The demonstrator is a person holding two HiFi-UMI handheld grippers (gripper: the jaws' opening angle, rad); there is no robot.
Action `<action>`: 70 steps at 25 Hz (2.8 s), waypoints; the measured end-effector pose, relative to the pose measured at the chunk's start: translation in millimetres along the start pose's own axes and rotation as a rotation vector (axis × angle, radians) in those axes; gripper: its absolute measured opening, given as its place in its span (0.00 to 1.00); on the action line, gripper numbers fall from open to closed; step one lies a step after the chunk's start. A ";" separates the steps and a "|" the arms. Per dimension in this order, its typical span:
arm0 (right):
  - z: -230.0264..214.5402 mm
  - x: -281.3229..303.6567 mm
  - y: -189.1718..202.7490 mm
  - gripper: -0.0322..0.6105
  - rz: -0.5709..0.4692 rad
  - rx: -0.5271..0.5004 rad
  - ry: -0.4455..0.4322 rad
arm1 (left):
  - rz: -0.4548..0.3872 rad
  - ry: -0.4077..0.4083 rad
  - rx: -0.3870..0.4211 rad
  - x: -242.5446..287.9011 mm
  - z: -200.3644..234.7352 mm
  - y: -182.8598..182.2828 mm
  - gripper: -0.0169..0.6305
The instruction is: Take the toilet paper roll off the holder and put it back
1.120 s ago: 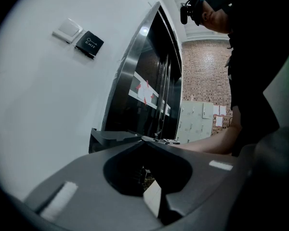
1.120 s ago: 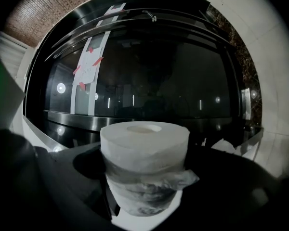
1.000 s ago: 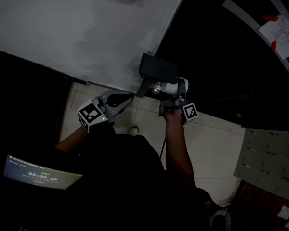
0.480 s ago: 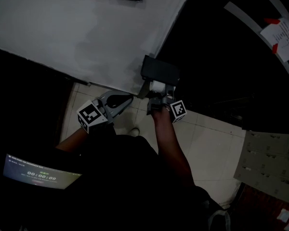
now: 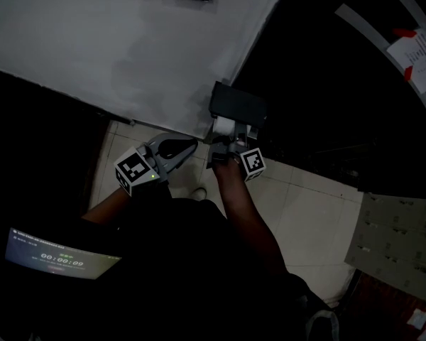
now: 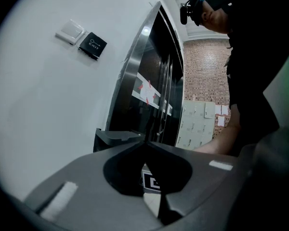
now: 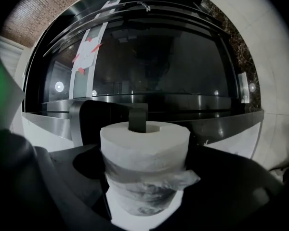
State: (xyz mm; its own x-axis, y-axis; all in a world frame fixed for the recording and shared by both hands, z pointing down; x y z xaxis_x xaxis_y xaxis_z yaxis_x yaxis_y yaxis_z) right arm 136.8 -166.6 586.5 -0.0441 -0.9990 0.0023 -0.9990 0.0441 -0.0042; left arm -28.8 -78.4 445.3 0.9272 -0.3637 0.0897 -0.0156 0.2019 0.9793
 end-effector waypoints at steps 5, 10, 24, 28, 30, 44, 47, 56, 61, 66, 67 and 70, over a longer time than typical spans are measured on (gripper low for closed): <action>4.2 -5.5 1.4 0.77 0.033 -0.003 -0.029 | -0.002 0.009 0.002 1.5 -1.3 0.8 0.03; 3.6 -20.1 1.5 0.77 0.070 -0.008 -0.040 | -0.003 0.014 0.001 2.7 -2.2 0.2 0.03; -17.6 -90.7 -11.8 0.77 0.174 -0.098 0.035 | -0.009 0.040 0.003 11.5 -6.0 -2.6 0.03; -9.5 -99.5 -29.7 0.77 0.201 -0.242 0.018 | -0.011 0.045 0.000 14.3 -7.4 -4.0 0.03; 1.2 -98.4 -35.3 0.77 0.212 -0.298 -0.015 | -0.006 0.049 -0.002 15.6 -9.0 -5.5 0.03; 123.0 -90.2 31.9 0.77 0.562 -1.313 -0.434 | -0.007 0.051 0.021 17.9 -7.9 -3.7 0.03; 136.7 -89.6 40.7 0.77 0.585 -1.356 -0.495 | -0.011 0.051 0.020 18.3 -8.5 -4.9 0.03; 171.4 -105.5 70.1 0.34 0.604 -1.476 -0.643 | -0.013 0.057 0.023 19.6 -6.4 -7.5 0.03; 177.2 -103.8 70.4 0.05 0.594 -1.418 -0.666 | -0.014 0.059 0.023 18.2 -5.7 -10.0 0.03; 170.1 -100.0 70.6 0.05 0.611 -1.456 -0.629 | -0.018 0.061 0.026 18.4 -5.7 -11.2 0.03; 169.4 -99.8 71.3 0.05 0.615 -1.460 -0.628 | -0.019 0.060 0.027 18.5 -5.5 -11.5 0.03; 165.6 -99.3 74.3 0.05 0.627 -1.452 -0.616 | -0.021 0.058 0.024 18.3 -5.6 -12.7 0.03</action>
State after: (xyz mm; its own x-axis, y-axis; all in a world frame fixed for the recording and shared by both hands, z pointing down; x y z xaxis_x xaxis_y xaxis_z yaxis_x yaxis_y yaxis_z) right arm 67.6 -64.5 420.4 -0.7461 -0.6658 -0.0054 -0.0252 0.0201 0.9995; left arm -9.5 -82.5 433.5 0.9475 -0.3142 0.0587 -0.0037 0.1728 0.9849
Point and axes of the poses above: the fingertips, and each gripper's own axes: x forward along the fingers, z to its left, y out of its underside, the point moved 2 cm from there along -x, backward along the fingers
